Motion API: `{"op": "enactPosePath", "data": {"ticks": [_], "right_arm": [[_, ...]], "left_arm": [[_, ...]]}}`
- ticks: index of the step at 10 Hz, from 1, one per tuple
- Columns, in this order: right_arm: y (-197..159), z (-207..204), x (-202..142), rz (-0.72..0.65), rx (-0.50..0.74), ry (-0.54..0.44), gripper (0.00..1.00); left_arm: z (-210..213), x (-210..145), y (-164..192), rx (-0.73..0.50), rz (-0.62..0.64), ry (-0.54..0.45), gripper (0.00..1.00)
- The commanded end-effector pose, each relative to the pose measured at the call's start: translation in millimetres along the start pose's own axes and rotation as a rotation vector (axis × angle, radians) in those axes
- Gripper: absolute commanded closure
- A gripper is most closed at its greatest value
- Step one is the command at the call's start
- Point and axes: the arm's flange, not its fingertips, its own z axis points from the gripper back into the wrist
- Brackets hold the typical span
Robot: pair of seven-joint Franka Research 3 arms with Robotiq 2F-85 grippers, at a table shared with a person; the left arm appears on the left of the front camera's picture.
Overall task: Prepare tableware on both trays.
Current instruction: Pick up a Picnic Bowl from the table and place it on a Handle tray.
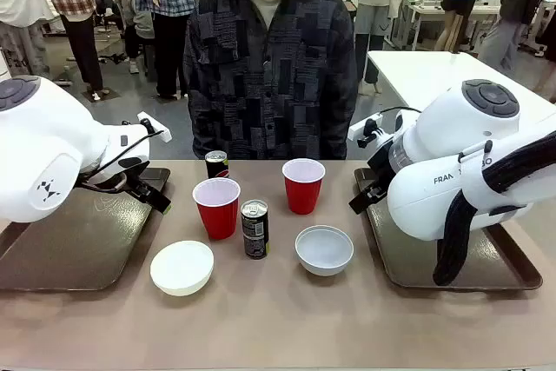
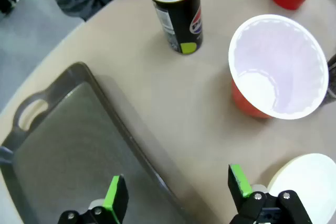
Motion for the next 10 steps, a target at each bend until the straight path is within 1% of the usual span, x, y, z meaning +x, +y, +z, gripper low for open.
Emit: {"op": "enactPosePath", "data": {"ticks": [1, 10], "right_arm": [[0.0, 0.0, 0.0, 0.0, 0.0, 0.0, 0.0], [0.0, 0.0, 0.0, 0.0, 0.0, 0.0, 0.0]], "left_arm": [[0.0, 0.0, -0.1, 0.0, 0.0, 0.0, 0.0], [0.0, 0.0, -0.1, 0.0, 0.0, 0.0, 0.0]]}}
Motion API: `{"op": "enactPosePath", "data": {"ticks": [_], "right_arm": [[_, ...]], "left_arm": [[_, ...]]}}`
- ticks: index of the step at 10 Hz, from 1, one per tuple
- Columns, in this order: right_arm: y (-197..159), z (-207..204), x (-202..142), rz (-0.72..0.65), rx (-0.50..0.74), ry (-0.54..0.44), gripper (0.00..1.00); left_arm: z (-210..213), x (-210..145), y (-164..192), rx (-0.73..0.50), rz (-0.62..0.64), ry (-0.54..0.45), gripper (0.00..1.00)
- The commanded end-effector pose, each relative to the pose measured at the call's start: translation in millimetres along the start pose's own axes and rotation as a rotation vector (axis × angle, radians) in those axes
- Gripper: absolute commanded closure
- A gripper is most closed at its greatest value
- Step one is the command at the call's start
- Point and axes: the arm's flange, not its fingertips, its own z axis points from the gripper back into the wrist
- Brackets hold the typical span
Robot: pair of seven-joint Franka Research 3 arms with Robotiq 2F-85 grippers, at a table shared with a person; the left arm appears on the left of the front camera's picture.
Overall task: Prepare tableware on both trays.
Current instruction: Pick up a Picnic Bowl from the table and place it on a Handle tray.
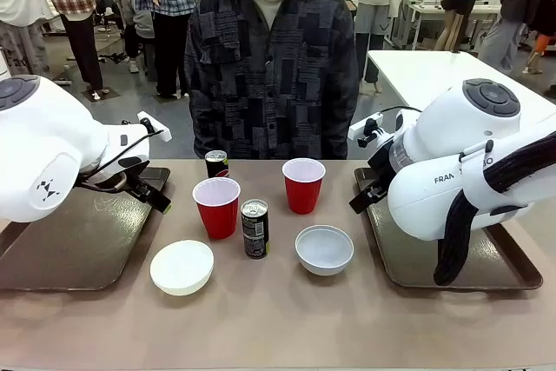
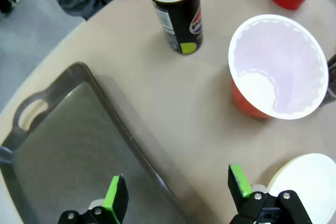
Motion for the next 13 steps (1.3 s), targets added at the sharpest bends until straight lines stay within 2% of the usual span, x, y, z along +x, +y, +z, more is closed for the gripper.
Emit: {"op": "enactPosePath", "data": {"ticks": [1, 3, 5, 6, 8, 11, 12, 13], "right_arm": [[0, 0, 0, 0.0, 0.0, 0.0, 0.0], [0, 0, 0, 0.0, 0.0, 0.0, 0.0], [28, 45, -7, 0.02, -0.005, 0.019, 0.0], [44, 74, -20, 0.015, 0.003, 0.049, 0.0], [58, 124, -56, -0.031, -0.011, 0.118, 0.0], [65, 156, -101, -0.103, -0.035, 0.196, 0.0], [63, 148, -95, -0.113, -0.158, 0.186, 0.0], [48, 162, -8, -0.064, -0.029, 0.189, 0.0]], "left_arm": [[0, 0, 0, 0.0, 0.0, 0.0, 0.0], [0, 0, 0, 0.0, 0.0, 0.0, 0.0], [58, -7, -17, -0.011, -0.042, 0.017, 0.0], [87, -18, -21, -0.022, -0.059, 0.08, 0.0], [121, -41, -28, -0.055, -0.09, 0.134, 0.0], [146, -67, -37, -0.101, -0.116, 0.202, 0.0], [146, -65, -37, -0.007, -0.062, 0.131, 0.0], [146, -13, -25, -0.067, -0.111, 0.205, 0.0]]}}
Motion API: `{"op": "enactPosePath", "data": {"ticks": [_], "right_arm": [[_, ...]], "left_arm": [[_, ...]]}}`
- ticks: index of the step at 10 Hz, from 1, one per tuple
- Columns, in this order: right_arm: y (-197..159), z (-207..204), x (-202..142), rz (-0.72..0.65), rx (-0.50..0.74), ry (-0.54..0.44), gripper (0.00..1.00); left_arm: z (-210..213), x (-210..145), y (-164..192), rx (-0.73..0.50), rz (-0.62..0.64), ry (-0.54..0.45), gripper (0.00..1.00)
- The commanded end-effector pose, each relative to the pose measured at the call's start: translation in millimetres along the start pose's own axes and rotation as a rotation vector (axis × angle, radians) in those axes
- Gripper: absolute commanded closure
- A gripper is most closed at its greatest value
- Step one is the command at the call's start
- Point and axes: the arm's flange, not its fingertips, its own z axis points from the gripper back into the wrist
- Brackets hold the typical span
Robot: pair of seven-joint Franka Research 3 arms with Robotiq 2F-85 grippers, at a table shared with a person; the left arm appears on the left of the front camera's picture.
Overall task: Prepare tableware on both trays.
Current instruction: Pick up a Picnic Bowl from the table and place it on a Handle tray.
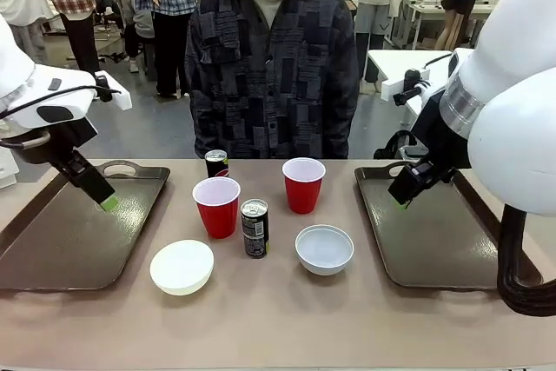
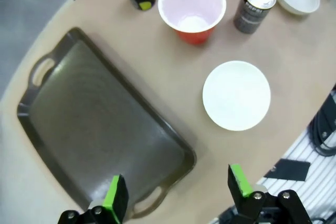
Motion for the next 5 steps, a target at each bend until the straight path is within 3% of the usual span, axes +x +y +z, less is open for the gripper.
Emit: {"op": "enactPosePath", "data": {"ticks": [1, 2, 3, 5], "right_arm": [[1, -16, 9, 0.027, 0.036, -0.003, 0.0], [0, 0, 0, 0.0, 0.0, 0.0, 0.0], [-16, -20, 6, -0.041, 0.123, 0.055, 0.0], [-57, -21, -19, -0.112, 0.39, 0.079, 0.0]], "left_arm": [[-13, 3, 1, -0.015, -0.01, 0.02, 0.0], [0, 0, 0, 0.0, 0.0, 0.0, 0.0], [-12, 1, 10, -0.063, 0.04, -0.01, 0.0], [1, -17, 43, -0.358, 0.146, -0.099, 0.0]]}}
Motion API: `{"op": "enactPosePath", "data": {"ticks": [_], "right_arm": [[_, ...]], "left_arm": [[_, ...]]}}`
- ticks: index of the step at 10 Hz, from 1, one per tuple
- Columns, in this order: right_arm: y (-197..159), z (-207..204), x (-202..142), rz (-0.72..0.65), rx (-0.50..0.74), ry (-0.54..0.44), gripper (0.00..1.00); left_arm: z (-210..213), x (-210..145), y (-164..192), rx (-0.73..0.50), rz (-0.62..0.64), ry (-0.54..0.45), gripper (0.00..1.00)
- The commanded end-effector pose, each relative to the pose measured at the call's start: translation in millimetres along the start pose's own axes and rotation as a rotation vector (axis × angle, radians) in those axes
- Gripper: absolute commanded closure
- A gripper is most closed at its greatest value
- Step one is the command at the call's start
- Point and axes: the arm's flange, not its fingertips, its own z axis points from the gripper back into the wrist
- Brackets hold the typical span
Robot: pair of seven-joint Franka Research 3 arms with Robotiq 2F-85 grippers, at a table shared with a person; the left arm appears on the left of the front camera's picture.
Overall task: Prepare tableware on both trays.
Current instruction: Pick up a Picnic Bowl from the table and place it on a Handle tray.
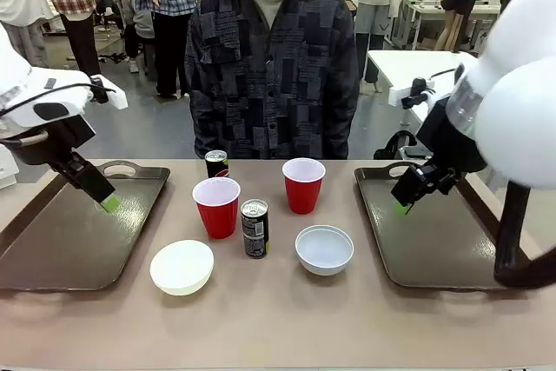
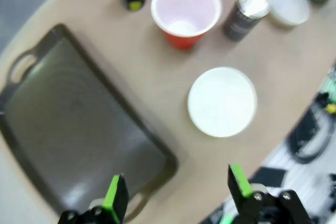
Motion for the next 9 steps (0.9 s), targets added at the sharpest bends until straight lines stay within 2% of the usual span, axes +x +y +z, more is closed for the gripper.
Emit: {"op": "enactPosePath", "data": {"ticks": [1, 3, 4, 7, 9], "right_arm": [[-47, 13, -27, -0.099, 0.299, -0.003, 0.0], [-102, 26, -62, -0.26, 0.52, -0.102, 0.0], [-123, 36, -80, -0.31, 0.57, -0.159, 0.0], [-164, 57, -117, -0.443, 0.629, -0.284, 0.0], [-181, 59, -129, -0.485, 0.652, -0.288, 0.0]], "left_arm": [[18, -15, 36, -0.296, 0.128, -0.107, 0.0], [31, -33, 79, -0.445, 0.268, -0.144, 0.0], [32, -46, 95, -0.471, 0.324, -0.156, 0.0], [47, -80, 138, -0.422, 0.473, -0.2, 0.0], [59, -102, 163, -0.406, 0.537, -0.234, 0.0]]}}
